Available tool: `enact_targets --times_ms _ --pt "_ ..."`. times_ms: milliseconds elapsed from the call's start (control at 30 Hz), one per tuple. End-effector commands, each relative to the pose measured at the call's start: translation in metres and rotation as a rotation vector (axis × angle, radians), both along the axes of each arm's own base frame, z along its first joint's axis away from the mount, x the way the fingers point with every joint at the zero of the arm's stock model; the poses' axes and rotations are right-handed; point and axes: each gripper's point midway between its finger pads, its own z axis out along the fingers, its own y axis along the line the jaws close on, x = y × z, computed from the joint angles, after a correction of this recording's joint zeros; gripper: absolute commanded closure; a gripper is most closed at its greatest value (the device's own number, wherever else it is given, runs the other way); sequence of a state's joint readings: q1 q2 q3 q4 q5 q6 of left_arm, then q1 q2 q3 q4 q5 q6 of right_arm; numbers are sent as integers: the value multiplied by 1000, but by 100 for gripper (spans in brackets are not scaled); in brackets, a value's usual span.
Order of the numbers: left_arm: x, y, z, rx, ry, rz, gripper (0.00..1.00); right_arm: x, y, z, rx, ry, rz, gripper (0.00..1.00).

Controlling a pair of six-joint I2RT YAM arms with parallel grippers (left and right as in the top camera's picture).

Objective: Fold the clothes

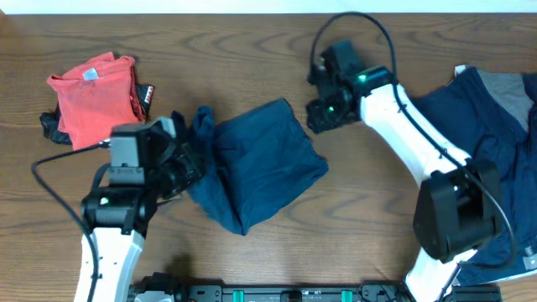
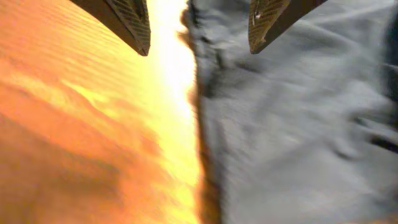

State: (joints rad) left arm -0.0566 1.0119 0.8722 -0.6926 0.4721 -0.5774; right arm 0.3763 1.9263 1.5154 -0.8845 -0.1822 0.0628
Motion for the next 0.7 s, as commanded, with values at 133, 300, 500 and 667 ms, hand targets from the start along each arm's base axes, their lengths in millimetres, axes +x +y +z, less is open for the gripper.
enact_targets --times_ms 133,300,500,667 --pt "26 -57 24 -108 -95 -91 94 -54 -2 -82 -49 198 82 62" --pt "36 -97 17 -131 -117 -188 94 -84 18 -97 -8 261 88 67" --pt "49 -143 -4 -160 -119 -271 93 -100 32 -100 -28 288 84 71" --pt "67 -161 -9 -181 -173 -293 69 -99 10 -100 -137 288 -14 70"
